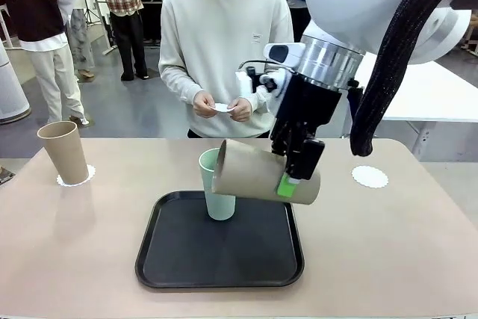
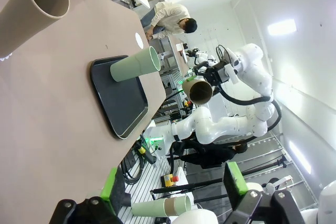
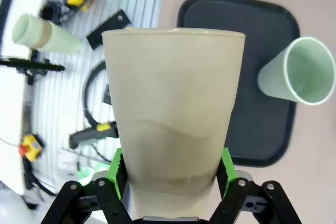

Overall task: Place coasters on the table and set cups on them.
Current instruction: Take one Reusable plastic cup from the Flat Tray and place it on a coaster set by the human.

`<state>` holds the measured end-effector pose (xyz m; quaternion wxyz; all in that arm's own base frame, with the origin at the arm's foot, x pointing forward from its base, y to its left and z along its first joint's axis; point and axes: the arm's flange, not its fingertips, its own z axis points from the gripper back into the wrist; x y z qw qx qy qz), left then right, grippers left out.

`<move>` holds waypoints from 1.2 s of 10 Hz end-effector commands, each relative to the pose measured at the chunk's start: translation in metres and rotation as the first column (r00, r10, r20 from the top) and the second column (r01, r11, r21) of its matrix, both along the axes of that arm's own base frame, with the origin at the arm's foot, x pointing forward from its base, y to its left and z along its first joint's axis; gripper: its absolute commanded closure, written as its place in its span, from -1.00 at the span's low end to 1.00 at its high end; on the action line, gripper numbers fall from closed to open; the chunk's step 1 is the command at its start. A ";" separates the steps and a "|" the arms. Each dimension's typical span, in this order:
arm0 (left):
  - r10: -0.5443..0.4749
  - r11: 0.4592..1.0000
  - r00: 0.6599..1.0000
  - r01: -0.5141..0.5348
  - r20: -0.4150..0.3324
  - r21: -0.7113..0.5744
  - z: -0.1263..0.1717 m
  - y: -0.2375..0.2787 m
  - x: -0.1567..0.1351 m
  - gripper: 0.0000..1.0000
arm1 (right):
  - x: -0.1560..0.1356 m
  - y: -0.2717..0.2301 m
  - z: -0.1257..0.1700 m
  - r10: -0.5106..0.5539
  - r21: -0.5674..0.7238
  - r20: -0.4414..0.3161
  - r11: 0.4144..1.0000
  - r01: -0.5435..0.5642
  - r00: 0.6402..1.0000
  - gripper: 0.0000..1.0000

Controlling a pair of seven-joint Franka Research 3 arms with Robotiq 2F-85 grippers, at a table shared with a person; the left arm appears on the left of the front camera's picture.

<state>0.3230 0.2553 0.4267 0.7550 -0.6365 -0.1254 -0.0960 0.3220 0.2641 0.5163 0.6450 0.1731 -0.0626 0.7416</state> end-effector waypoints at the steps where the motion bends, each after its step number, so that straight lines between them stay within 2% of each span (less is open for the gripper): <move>1: -0.001 1.000 1.000 0.001 0.006 -0.007 0.002 0.001 -0.001 -1.00 | 0.035 -0.050 -0.029 0.201 0.188 0.100 0.958 -0.217 0.974 -0.64; 3: -0.001 1.000 1.000 0.001 0.006 -0.007 0.002 0.001 -0.001 -1.00 | 0.047 -0.098 -0.044 0.256 0.368 0.215 0.873 -0.322 0.942 -0.64; 6: -0.001 1.000 1.000 0.001 0.006 -0.007 0.002 0.001 -0.001 -1.00 | 0.042 -0.154 -0.061 0.222 0.600 0.368 0.686 -0.413 0.903 -0.64; 7: -0.001 1.000 1.000 0.001 0.006 -0.007 0.002 0.001 -0.001 -1.00 | 0.037 -0.168 -0.066 0.180 0.654 0.367 0.648 -0.391 0.913 -0.64; 9: -0.001 1.000 1.000 0.001 0.006 -0.007 0.002 0.001 -0.001 -1.00 | 0.028 -0.185 -0.069 0.090 0.723 0.314 0.622 -0.300 0.945 -0.64; 10: -0.001 1.000 1.000 0.001 0.006 -0.007 0.002 0.001 -0.001 -1.00 | 0.022 -0.191 -0.069 0.062 0.740 0.306 0.613 -0.278 0.950 -0.64; 12: -0.001 1.000 1.000 0.001 0.006 -0.007 0.002 0.001 -0.001 -1.00 | 0.007 -0.202 -0.067 0.039 0.750 0.348 0.587 -0.304 0.937 -0.64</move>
